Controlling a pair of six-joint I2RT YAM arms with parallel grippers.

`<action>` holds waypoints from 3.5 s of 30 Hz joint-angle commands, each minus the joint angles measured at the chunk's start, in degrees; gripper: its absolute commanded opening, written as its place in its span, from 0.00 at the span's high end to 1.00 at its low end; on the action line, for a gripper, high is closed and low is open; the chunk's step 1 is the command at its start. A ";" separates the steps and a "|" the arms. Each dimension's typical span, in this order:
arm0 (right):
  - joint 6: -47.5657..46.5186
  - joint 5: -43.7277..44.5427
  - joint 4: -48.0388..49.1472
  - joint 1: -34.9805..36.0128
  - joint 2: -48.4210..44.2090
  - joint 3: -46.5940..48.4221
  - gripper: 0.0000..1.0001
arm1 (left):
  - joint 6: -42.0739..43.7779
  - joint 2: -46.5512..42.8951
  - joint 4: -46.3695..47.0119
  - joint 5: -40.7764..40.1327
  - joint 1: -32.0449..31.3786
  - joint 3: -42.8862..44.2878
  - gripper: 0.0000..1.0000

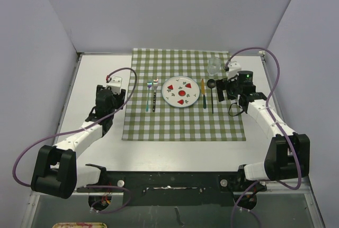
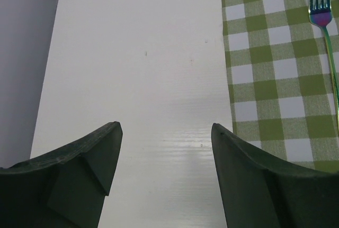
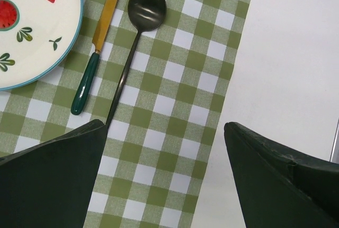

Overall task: Set the dinner table for one person
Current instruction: Reset both arms

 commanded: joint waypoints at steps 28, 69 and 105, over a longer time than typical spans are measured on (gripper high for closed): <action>2.49 18.60 4.96 -0.49 -3.32 2.04 0.02 | -0.61 -0.58 6.81 -9.75 3.08 0.45 0.32; 3.71 15.63 3.86 -1.64 -2.21 1.63 0.02 | -1.37 -1.37 4.67 -4.60 3.87 0.44 0.29; 6.18 11.28 3.39 -1.74 -3.51 1.37 0.02 | -1.63 -2.36 3.42 -1.09 3.91 0.58 0.29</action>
